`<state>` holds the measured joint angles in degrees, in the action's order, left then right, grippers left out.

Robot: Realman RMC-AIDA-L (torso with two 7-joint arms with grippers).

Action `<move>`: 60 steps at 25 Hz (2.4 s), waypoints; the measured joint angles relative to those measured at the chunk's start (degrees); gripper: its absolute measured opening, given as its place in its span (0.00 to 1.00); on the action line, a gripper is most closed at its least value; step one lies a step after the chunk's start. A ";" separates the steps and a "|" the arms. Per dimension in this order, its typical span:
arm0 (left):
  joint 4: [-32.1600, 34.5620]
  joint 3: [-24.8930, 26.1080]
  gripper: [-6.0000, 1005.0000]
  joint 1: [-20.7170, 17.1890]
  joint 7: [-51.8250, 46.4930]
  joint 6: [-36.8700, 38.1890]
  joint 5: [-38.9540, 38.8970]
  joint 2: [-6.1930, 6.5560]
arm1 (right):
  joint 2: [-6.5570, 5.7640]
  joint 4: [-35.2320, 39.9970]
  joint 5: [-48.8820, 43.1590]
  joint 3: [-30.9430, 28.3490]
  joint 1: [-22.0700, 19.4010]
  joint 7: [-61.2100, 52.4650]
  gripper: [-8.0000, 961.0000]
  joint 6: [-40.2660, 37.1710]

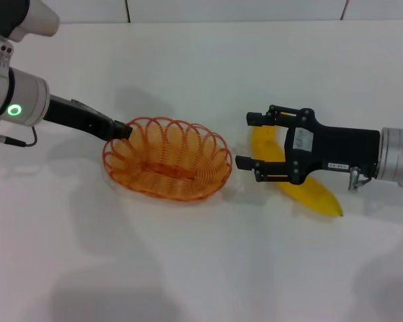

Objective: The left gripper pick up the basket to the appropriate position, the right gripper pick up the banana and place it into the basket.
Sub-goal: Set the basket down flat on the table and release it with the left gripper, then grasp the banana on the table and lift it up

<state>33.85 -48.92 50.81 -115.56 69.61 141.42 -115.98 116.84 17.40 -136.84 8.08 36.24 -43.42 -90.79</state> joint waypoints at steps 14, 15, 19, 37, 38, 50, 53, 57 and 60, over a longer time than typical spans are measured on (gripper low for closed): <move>21.16 -0.14 0.41 -8.11 -3.03 12.36 -6.88 -0.21 | -0.21 0.51 0.10 -3.45 -1.54 -0.30 0.83 -0.51; 24.98 -0.23 0.45 -10.57 -1.63 13.80 -9.71 -0.21 | -0.20 0.54 0.09 -4.29 -1.70 -0.31 0.83 -0.62; 31.83 -0.30 0.63 -19.65 8.86 16.12 -22.91 -0.22 | -0.21 0.61 0.10 -6.76 -2.11 -0.33 0.83 -0.72; 5.69 2.68 0.89 -30.42 49.33 18.12 -35.96 -0.19 | -0.47 11.79 -4.81 -6.73 -5.98 -11.66 0.83 -8.68; 5.53 3.02 0.89 -30.42 49.42 18.38 -36.07 -0.14 | -0.47 12.76 -6.35 -6.73 -6.03 -12.99 0.82 -9.15; 3.16 3.57 0.89 -29.01 50.74 19.05 -37.87 0.00 | -0.37 11.76 -12.43 -6.52 -1.82 -25.55 0.82 -0.80; 3.13 3.57 0.89 -29.01 50.83 19.11 -38.22 -0.03 | -0.32 10.52 -12.38 -6.30 -0.85 -28.11 0.82 1.27; 3.04 3.57 0.89 -29.01 50.87 19.71 -39.03 -0.04 | -0.27 9.64 -12.58 -5.58 -0.06 -30.09 0.82 2.71; 3.04 3.57 0.89 -29.01 50.88 19.87 -39.44 0.03 | -0.23 9.24 -12.63 -5.16 -0.01 -30.60 0.82 4.56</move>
<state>36.88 -45.35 21.80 -64.68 89.47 101.98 -115.95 116.60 26.64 -149.47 2.92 36.23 -74.01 -86.22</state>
